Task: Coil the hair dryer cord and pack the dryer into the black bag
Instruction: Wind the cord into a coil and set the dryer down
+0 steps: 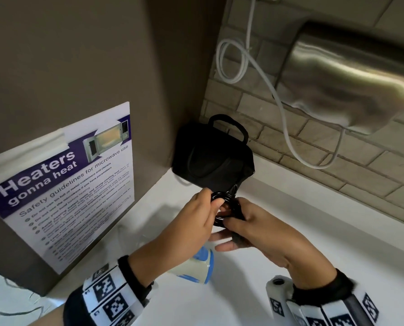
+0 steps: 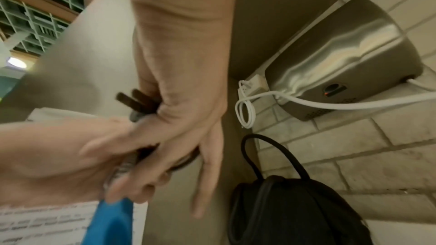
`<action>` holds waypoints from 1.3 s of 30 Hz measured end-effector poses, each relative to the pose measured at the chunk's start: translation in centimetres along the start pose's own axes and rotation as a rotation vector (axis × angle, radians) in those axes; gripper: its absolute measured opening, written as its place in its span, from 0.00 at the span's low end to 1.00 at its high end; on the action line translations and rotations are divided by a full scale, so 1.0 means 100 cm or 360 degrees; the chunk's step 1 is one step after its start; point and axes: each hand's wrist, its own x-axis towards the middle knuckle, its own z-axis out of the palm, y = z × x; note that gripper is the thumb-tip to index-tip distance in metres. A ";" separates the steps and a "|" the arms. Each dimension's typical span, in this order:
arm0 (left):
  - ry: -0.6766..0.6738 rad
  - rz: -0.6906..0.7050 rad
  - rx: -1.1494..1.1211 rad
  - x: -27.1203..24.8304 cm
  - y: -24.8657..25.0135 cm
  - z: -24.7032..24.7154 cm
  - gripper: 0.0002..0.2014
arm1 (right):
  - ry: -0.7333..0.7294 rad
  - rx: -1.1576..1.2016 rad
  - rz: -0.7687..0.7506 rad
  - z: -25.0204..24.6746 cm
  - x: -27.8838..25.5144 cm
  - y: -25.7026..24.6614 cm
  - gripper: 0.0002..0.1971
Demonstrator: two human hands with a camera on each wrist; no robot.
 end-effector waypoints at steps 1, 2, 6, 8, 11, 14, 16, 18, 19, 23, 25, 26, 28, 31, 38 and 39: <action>0.0016 -0.0001 0.0019 0.000 0.001 0.000 0.08 | 0.0027 -0.0184 0.0014 0.001 -0.004 -0.001 0.14; 0.0049 -0.0007 0.0032 0.000 0.001 0.000 0.08 | 0.0075 -0.0420 0.0006 0.003 -0.008 -0.001 0.14; 0.0123 -0.0085 -0.0010 0.005 -0.002 -0.002 0.10 | 0.0384 -0.0995 -0.0108 0.006 -0.021 0.000 0.08; 0.0165 -0.0030 0.0117 0.006 -0.004 0.000 0.21 | 0.0527 -0.1123 -0.0122 0.010 -0.027 -0.002 0.11; 0.0287 -0.0061 0.0034 0.009 -0.009 0.007 0.18 | 0.0636 -0.1465 -0.0187 0.015 -0.034 -0.006 0.16; 0.0246 -0.0176 -0.0130 0.010 -0.009 0.009 0.14 | 0.0685 -0.1380 -0.0318 0.015 -0.030 -0.008 0.13; 0.0233 -0.0142 -0.0122 0.010 -0.006 0.008 0.11 | 0.0690 -0.1406 -0.0423 0.019 -0.021 -0.005 0.10; 0.0214 -0.0113 -0.0083 0.010 -0.007 0.009 0.11 | 0.0642 -0.1449 -0.0510 0.027 -0.015 0.002 0.09; 0.0196 -0.0144 -0.0056 0.010 -0.009 0.010 0.12 | 0.0615 -0.1452 -0.0537 0.032 -0.014 0.005 0.08; 0.0161 -0.0474 -0.0506 0.012 -0.005 0.004 0.17 | 0.0538 -0.1278 -0.0696 0.041 -0.020 0.008 0.09; 0.0189 -0.0547 -0.0574 0.013 0.000 0.000 0.21 | 0.0459 -0.1160 -0.0760 0.043 -0.028 0.008 0.10; 0.0208 -0.0522 -0.0527 0.014 -0.001 0.001 0.22 | 0.0422 -0.1126 -0.0768 0.045 -0.032 0.009 0.09; 0.0257 -0.0482 -0.0337 0.014 -0.008 0.003 0.20 | 0.0368 -0.1040 -0.0741 0.044 -0.037 0.014 0.08; 0.0241 -0.0478 -0.0240 0.016 -0.012 -0.001 0.20 | 0.0315 -0.0833 -0.0597 0.034 -0.043 0.021 0.09; 0.0138 -0.0348 -0.0357 0.014 -0.008 0.000 0.13 | 0.0196 -0.0252 -0.0138 0.028 -0.036 0.021 0.08; 0.0130 -0.0310 -0.0292 0.013 -0.009 0.001 0.13 | 0.0234 -0.0206 -0.0117 0.029 -0.033 0.019 0.07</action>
